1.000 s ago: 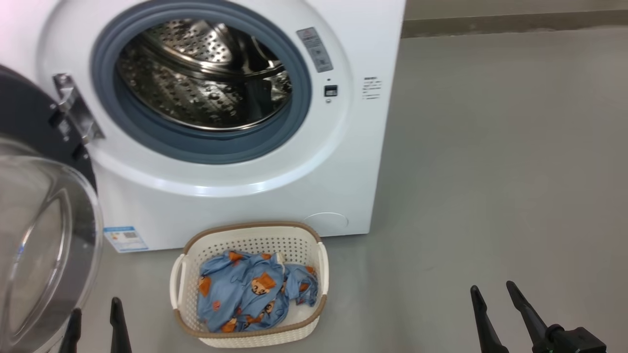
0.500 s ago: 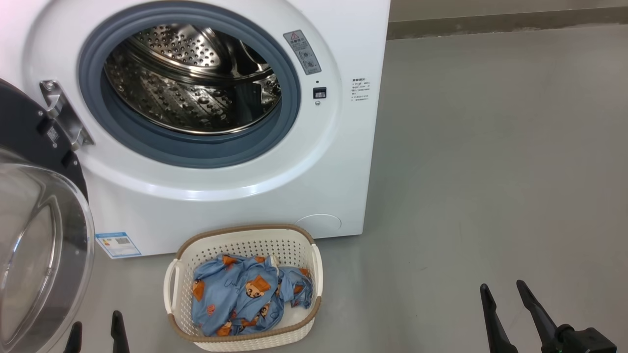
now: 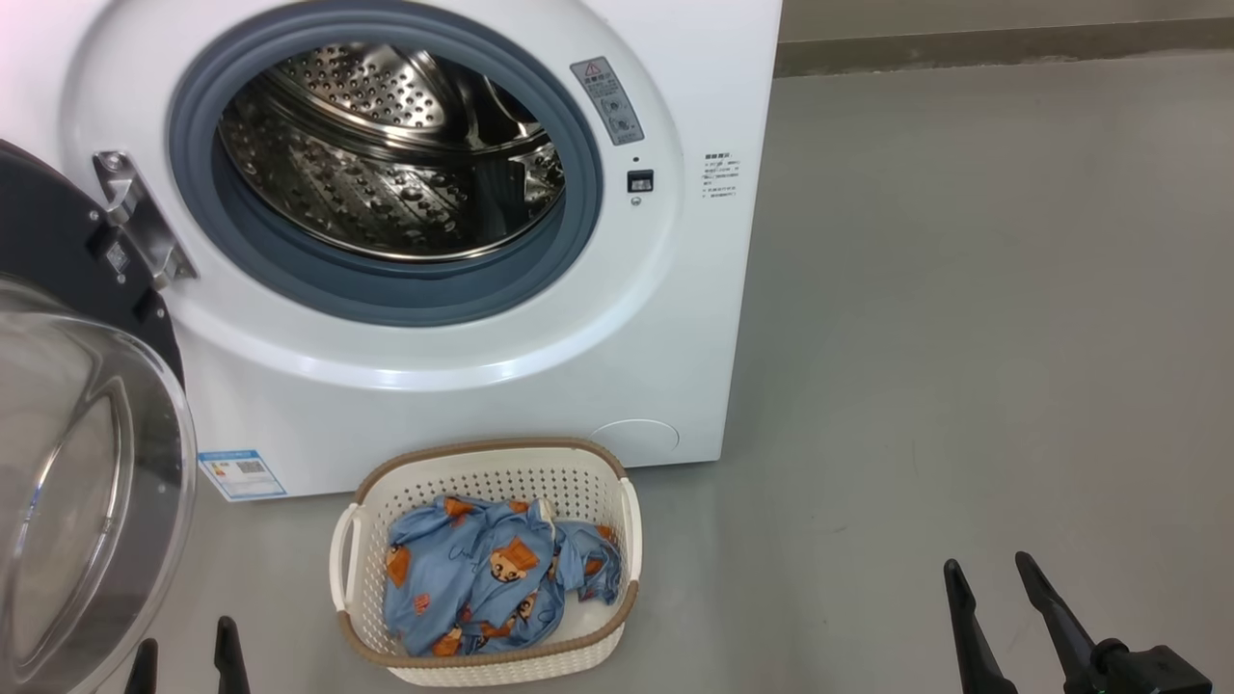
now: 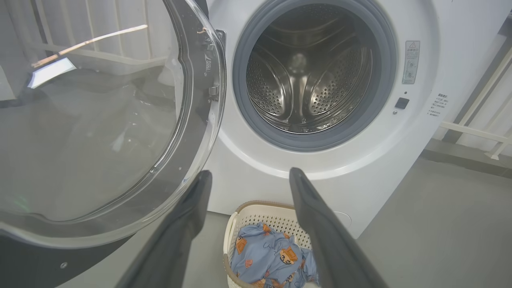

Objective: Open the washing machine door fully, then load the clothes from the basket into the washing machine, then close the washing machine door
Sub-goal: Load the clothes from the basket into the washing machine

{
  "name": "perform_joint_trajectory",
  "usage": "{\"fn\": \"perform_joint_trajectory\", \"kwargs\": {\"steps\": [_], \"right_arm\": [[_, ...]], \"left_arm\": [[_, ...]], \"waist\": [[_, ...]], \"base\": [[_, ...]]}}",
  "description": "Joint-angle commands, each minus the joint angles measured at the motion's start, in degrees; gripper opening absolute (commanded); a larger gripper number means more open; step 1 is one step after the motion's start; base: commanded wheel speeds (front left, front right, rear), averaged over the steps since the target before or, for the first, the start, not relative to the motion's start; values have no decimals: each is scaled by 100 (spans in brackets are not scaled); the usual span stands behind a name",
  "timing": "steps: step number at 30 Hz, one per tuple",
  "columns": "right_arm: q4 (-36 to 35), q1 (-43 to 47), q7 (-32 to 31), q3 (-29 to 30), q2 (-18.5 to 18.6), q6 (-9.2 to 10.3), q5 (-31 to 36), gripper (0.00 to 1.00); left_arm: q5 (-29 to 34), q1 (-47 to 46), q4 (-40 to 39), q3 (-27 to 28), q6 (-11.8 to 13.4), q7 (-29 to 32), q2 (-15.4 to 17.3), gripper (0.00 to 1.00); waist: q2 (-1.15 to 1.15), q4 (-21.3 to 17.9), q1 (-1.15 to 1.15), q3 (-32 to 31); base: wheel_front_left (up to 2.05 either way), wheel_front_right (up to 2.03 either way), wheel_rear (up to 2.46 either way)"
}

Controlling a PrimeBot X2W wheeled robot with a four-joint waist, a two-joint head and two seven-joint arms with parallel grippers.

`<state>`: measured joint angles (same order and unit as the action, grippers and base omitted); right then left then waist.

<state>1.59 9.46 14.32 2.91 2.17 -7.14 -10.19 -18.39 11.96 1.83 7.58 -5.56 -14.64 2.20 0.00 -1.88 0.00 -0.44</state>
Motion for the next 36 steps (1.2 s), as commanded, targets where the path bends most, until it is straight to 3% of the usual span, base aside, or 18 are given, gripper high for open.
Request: {"fn": "perform_joint_trajectory", "kwargs": {"steps": [1, 15, 36], "right_arm": [[-139, -143, 68, -142, 71, -35, 10, 100], [-134, -148, 68, -172, 71, -35, -43, 100], [-125, -167, 68, -158, 71, -35, -56, 100]], "left_arm": [[33, -116, -99, 197, 5, -36, 68, 100], [-70, -164, 26, 200, -94, -36, 68, 100], [74, -254, 83, 267, -17, -36, 68, 100]], "waist": [[0, 4, 0, 6], [0, 43, 0, 73], [0, 102, 0, 120]], "base": [[0, 0, 0], [11, -12, 1], [90, -102, 13]]}}
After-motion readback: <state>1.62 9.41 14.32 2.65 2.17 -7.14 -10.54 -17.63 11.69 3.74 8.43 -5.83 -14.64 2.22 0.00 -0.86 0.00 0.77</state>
